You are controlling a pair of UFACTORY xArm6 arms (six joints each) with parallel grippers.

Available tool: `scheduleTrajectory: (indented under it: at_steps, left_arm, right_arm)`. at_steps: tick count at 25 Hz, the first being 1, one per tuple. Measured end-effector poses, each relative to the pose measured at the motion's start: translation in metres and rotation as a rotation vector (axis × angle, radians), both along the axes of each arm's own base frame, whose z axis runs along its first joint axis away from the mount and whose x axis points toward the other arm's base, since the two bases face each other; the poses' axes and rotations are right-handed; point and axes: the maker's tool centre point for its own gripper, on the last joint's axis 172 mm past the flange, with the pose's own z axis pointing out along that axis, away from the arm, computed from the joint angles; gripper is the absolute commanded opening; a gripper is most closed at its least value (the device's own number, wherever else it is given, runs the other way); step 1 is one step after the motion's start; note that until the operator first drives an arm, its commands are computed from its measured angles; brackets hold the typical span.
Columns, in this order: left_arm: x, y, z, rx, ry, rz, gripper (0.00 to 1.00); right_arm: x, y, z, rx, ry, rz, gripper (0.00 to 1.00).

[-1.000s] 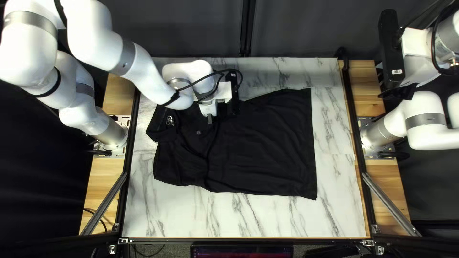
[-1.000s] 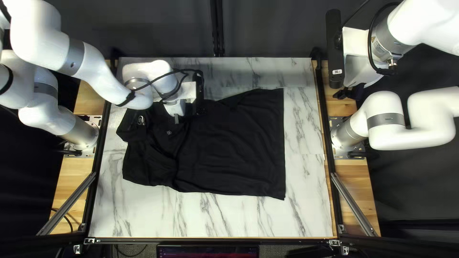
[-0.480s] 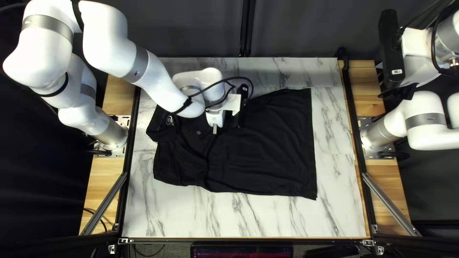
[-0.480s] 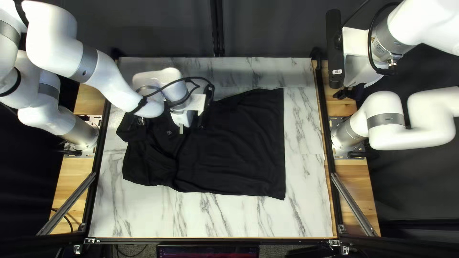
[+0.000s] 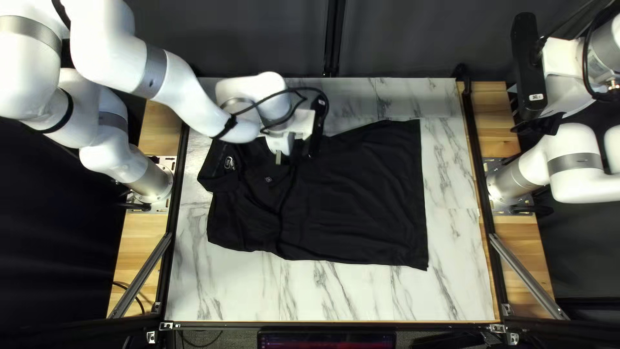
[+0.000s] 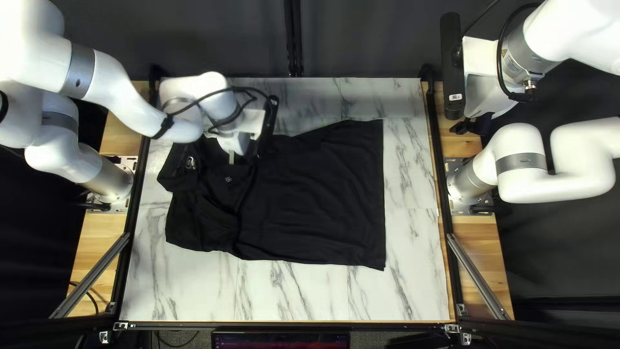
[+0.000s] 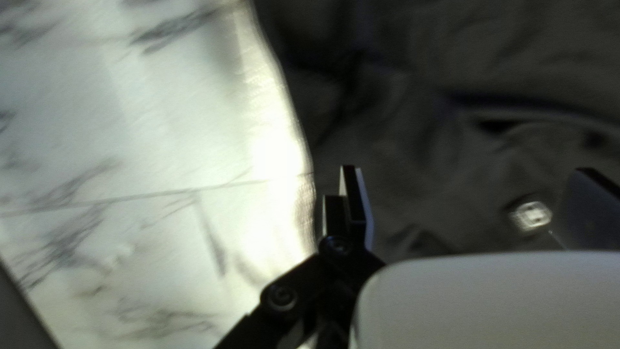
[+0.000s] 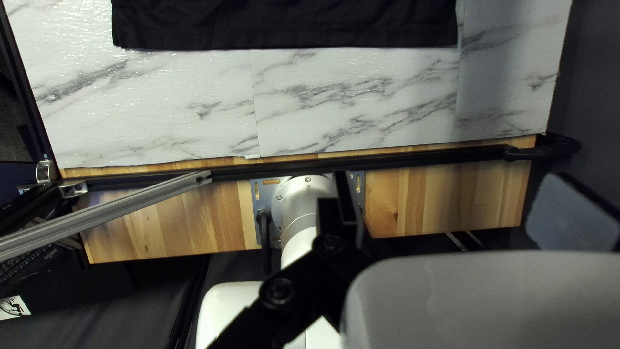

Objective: Fold t-shirt

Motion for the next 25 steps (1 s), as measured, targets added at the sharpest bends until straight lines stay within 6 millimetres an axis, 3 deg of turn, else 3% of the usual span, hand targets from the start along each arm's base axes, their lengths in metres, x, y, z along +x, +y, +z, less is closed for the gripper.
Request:
scheduleTrajectory:
  at_steps: [4,9,17,25]
  left_arm:
    - [0.002,0.007,-0.021,-0.008,0.023,-0.007,1.00]
    - [0.008,-0.005,-0.033,-0.029,0.031,-0.031,1.00]
    - [0.004,-0.043,-0.046,-0.060,0.054,-0.097,1.00]
    - [0.008,-0.091,-0.031,-0.075,0.048,-0.184,1.00]
  right_arm:
    - [0.000,0.000,0.000,0.000,0.000,0.000,1.00]
    - [0.000,0.000,0.000,0.000,0.000,0.000,1.00]
    - [0.000,0.000,0.000,0.000,0.000,0.000,1.00]
    - [0.000,0.000,0.000,0.000,0.000,0.000,1.00]
